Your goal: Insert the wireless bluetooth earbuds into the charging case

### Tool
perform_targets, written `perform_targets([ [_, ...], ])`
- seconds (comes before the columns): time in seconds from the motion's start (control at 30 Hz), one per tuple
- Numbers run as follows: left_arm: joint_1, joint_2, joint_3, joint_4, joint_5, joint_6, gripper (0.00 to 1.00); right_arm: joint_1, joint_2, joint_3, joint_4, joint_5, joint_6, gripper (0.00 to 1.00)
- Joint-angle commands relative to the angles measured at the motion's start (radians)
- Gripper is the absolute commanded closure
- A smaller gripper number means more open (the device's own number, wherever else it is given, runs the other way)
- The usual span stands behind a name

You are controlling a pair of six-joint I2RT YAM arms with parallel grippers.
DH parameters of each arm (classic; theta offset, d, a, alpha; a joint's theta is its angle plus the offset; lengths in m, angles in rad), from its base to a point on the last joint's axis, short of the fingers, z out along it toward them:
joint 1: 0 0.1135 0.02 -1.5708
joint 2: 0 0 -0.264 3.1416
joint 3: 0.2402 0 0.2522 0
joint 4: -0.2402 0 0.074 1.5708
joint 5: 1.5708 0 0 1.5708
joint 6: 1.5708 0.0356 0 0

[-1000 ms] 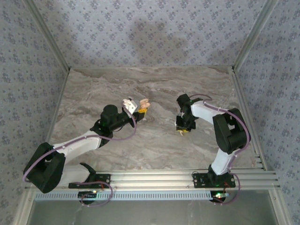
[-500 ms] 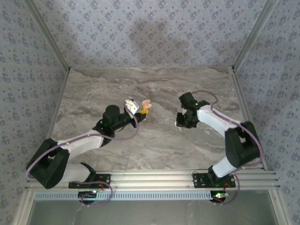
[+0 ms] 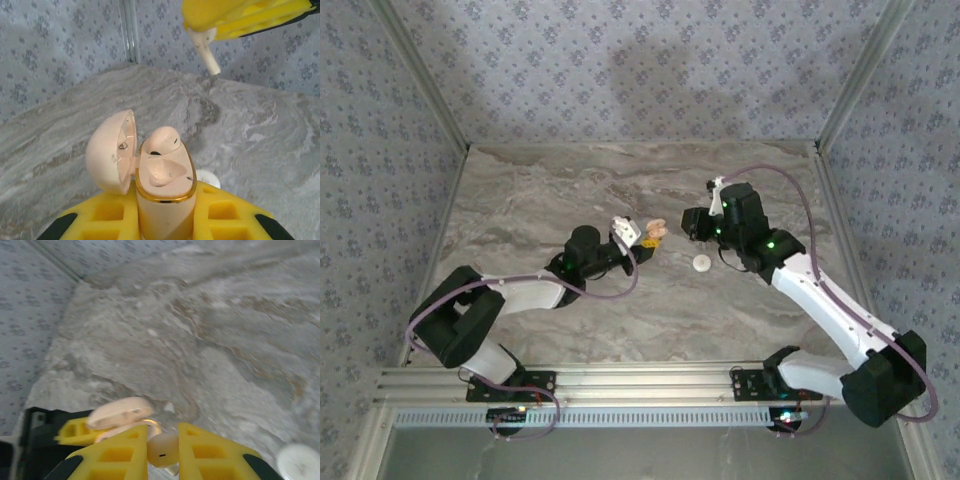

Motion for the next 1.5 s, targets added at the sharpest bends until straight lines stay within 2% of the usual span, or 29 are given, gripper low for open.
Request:
perform_targets([
  [0.0, -0.012, 0.020, 0.053, 0.091, -0.007, -0.016, 0.85, 0.045, -0.019, -0.002, 0.148, 0.028, -0.035, 0.81],
  [0.37, -0.019, 0.032, 0.074, 0.146, -0.015, -0.064, 0.85, 0.120, 0.017, -0.048, 0.342, 0.035, -0.051, 0.81],
  [1.1, -0.018, 0.001, 0.088, 0.206, -0.054, -0.107, 0.84, 0.130, 0.018, -0.109, 0.360, 0.035, -0.047, 0.81],
  [1.47, -0.014, -0.013, 0.095, 0.233, -0.055, -0.120, 0.84, 0.109, -0.035, -0.178, 0.334, 0.028, -0.020, 0.81],
])
